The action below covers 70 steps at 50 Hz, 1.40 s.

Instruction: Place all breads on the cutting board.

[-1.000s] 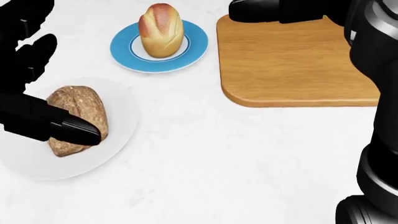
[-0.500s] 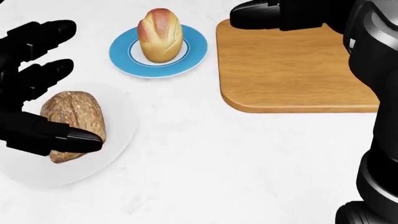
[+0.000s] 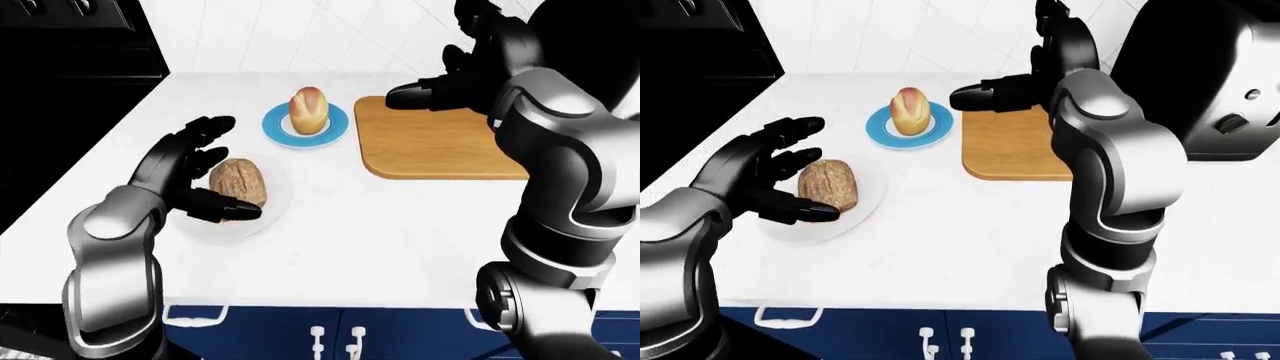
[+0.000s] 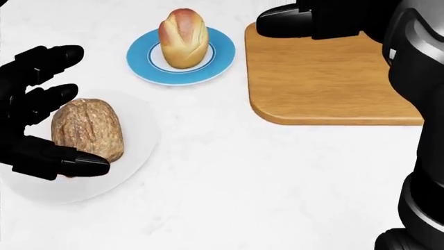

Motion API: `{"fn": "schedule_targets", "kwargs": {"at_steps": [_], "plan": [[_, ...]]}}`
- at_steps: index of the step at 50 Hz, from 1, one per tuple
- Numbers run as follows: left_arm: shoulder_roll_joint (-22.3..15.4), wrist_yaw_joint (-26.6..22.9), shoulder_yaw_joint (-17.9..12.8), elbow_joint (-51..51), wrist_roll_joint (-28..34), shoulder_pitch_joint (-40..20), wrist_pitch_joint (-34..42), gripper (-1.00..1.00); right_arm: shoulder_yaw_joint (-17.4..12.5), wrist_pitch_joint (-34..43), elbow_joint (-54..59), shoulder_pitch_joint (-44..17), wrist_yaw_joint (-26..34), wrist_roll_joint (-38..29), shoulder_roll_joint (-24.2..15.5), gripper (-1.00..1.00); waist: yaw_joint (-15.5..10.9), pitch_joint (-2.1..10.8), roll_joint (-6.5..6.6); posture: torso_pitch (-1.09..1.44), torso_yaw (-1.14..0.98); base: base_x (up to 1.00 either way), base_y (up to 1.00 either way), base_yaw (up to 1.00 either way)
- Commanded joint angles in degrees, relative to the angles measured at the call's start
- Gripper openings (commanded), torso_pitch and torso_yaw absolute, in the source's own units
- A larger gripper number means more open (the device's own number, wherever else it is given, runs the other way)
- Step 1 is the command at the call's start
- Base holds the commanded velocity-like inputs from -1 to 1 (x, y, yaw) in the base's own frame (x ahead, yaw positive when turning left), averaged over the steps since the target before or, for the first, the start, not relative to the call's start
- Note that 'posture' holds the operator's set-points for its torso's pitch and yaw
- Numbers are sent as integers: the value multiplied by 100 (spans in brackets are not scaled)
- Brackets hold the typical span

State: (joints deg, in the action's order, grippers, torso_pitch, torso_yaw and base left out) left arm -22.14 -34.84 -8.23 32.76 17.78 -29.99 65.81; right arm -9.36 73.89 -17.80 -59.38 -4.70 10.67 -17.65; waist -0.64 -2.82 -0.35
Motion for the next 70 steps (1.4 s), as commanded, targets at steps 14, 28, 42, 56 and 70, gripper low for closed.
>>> {"fn": "schedule_targets", "kwargs": {"at_steps": [14, 28, 42, 56, 70], "plan": [[65, -105, -100, -283, 513, -190, -610, 69, -54, -234, -177, -74, -51, 23, -36, 100, 0, 170, 7, 0, 0, 0, 0, 0], [172, -177, -48, -611, 810, -157, -963, 67, -49, -117, -259, -143, -96, 77, -18, 100, 0, 183, 5, 0, 0, 0, 0, 0], [311, -205, 11, -905, 1034, -101, -1284, 65, -66, -138, -293, -93, -116, 116, -17, 100, -6, 187, -7, 0, 0, 0, 0, 0], [428, -217, 49, -955, 1148, -47, -1418, 49, -71, -193, -314, -15, -145, 158, -3, 100, -6, 194, -12, 0, 0, 0, 0, 0], [469, -157, 32, -1016, 1159, -120, -1442, 33, -77, -186, -311, -34, -172, 189, -23, 100, -5, 195, -17, 0, 0, 0, 0, 0]]}}
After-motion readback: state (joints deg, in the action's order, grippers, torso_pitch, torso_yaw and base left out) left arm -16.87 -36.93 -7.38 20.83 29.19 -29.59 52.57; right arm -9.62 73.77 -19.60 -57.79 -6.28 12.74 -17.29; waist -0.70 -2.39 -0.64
